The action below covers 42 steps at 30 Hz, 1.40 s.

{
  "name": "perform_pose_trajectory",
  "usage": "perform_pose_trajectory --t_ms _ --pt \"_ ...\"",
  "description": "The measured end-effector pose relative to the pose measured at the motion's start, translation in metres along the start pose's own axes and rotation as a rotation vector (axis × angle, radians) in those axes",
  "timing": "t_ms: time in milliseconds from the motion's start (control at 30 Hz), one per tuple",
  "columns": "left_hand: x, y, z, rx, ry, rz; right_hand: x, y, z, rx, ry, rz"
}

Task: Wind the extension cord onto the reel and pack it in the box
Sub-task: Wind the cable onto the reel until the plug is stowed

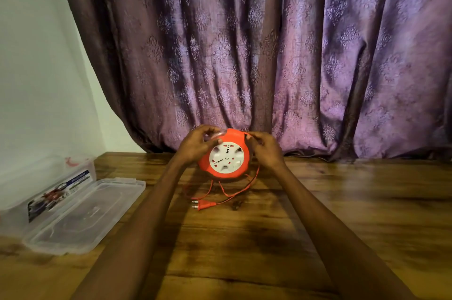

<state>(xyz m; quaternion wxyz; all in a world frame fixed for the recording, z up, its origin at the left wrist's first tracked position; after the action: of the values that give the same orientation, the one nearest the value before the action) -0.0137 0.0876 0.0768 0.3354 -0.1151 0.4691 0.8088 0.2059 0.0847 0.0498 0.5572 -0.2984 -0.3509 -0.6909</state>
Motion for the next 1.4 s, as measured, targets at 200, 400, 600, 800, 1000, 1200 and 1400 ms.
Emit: perform_pose_trajectory --t_ms 200,400,600,800,1000,1200,1400 --pt "0.024 0.011 -0.006 -0.069 0.185 -0.343 -0.058 0.031 0.005 -0.259 -0.351 0.085" --pt "0.042 0.015 -0.016 -0.141 0.387 -0.628 -0.105 0.067 -0.007 -0.23 -0.526 -0.245" --pt "0.047 0.011 -0.022 -0.228 0.475 -0.724 -0.084 0.065 -0.022 -0.186 -0.465 -0.516" --pt "0.048 0.002 -0.025 -0.274 0.517 -0.79 -0.058 0.023 -0.012 0.162 -0.211 -0.42" --pt "0.057 -0.003 -0.028 -0.298 0.552 -0.813 -0.056 -0.009 -0.016 0.389 -0.011 -0.587" --pt "0.072 -0.004 -0.034 -0.333 0.603 -0.83 -0.072 -0.016 -0.011 0.48 -0.009 -0.812" --pt "0.083 -0.004 -0.032 -0.403 0.633 -0.785 -0.051 0.001 -0.012 0.147 0.332 -0.526"
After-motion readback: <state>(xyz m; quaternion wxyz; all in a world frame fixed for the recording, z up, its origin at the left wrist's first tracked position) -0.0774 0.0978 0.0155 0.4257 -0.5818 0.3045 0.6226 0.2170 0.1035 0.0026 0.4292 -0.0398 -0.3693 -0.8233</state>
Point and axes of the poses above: each hand's wrist, its own z-axis towards the middle knuckle, its own y-axis out of the back of the hand, x = y × z, the point moved 4 cm from there along z, towards the middle knuckle, and after that the axes turned 15 degrees about z, right-handed, at the moved point
